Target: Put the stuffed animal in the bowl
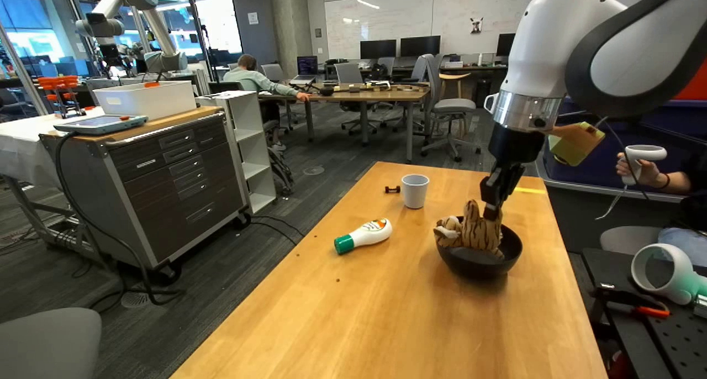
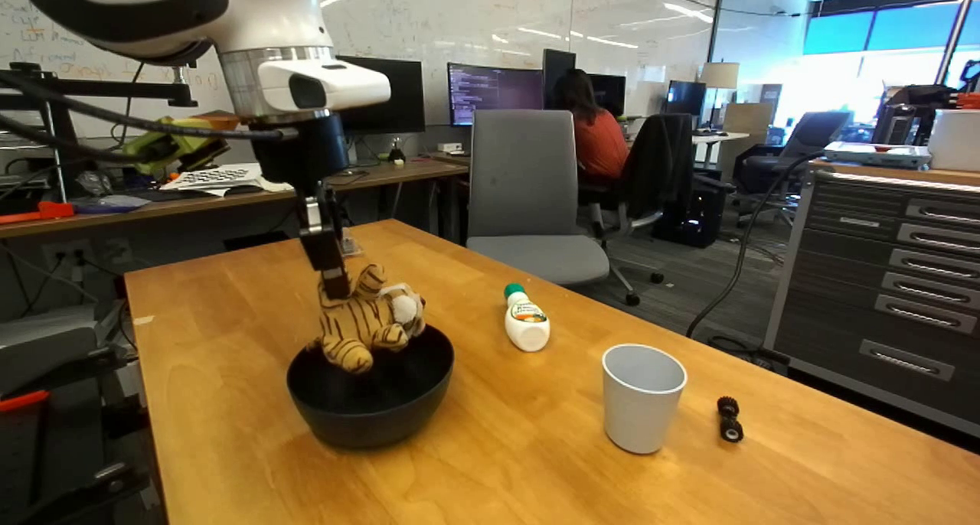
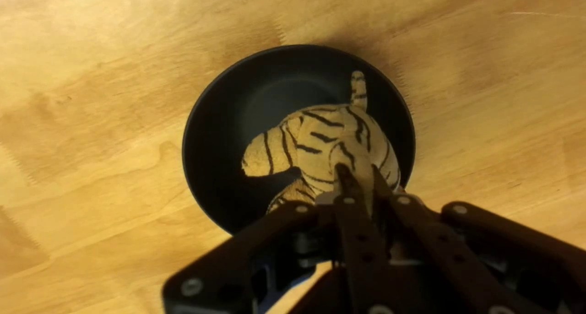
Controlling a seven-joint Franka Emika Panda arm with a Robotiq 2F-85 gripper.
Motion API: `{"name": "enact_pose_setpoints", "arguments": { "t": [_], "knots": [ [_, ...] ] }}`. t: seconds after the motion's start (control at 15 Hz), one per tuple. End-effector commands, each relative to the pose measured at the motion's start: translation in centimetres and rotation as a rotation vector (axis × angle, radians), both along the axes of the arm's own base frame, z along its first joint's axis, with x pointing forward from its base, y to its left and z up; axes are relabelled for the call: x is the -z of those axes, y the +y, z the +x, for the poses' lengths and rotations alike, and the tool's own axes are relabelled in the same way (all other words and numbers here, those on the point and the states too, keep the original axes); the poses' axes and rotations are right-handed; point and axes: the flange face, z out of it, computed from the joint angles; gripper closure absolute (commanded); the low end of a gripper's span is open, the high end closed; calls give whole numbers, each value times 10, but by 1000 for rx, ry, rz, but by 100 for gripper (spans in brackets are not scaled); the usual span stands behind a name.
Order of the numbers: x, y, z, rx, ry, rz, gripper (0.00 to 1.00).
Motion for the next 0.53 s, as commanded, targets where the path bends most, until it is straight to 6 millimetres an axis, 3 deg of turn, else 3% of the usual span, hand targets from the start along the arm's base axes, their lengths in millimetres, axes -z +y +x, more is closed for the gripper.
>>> {"name": "enact_pose_setpoints", "arguments": {
  "t": [0.0, 0.47],
  "knots": [
    [20, -9, 8, 43, -56, -14, 98],
    [46, -17, 2, 39, -211, -64, 98]
  ]
}}
